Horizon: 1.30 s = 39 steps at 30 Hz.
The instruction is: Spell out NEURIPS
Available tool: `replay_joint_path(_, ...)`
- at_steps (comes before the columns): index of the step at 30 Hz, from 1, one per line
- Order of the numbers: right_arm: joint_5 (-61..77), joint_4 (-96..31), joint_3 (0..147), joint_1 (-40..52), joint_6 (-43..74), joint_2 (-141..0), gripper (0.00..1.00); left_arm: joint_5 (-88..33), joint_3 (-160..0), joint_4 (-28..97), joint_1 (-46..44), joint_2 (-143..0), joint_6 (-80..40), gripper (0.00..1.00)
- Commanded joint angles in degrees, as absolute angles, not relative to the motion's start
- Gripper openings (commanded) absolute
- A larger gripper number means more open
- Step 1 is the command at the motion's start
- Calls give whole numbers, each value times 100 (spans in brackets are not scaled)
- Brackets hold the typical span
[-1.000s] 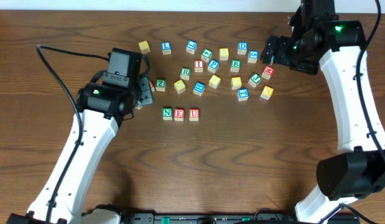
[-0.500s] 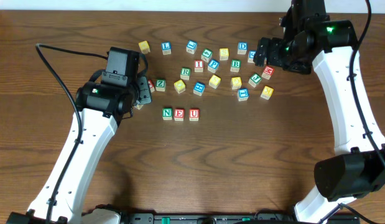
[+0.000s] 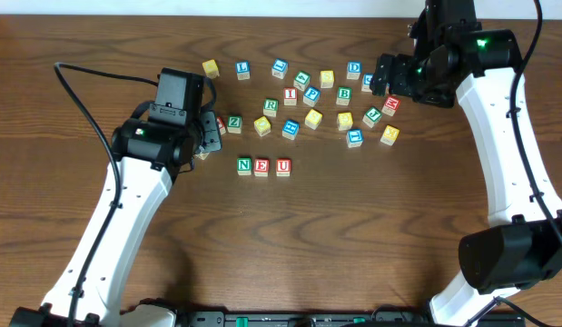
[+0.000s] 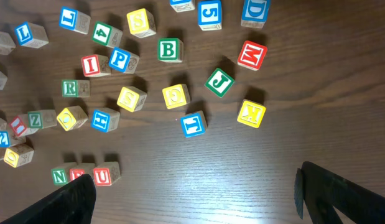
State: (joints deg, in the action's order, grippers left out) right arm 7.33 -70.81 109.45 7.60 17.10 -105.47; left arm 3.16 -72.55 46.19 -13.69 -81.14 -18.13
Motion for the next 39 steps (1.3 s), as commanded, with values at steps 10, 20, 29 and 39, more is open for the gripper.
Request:
replay_joint_path(10,768,-7015,10969,799,1621,-10514,99,349,-7231,4622,-1341,-8399,-1763,53)
replay_joint_path(20,770,-7032,10969,799,1621,-10514,99,346,-7231,4558,-1341,-8425,-1763,53)
replay_joint_path(29,770,-7006,10792,941,1625,-10514,99,346,-7231,4563,-1341,-8425,-1763,53)
replay_joint_path(39,770,-6847,10569,1194,1627,-10514,99,346,-7231,4567,-1341,-8425,-1763,53)
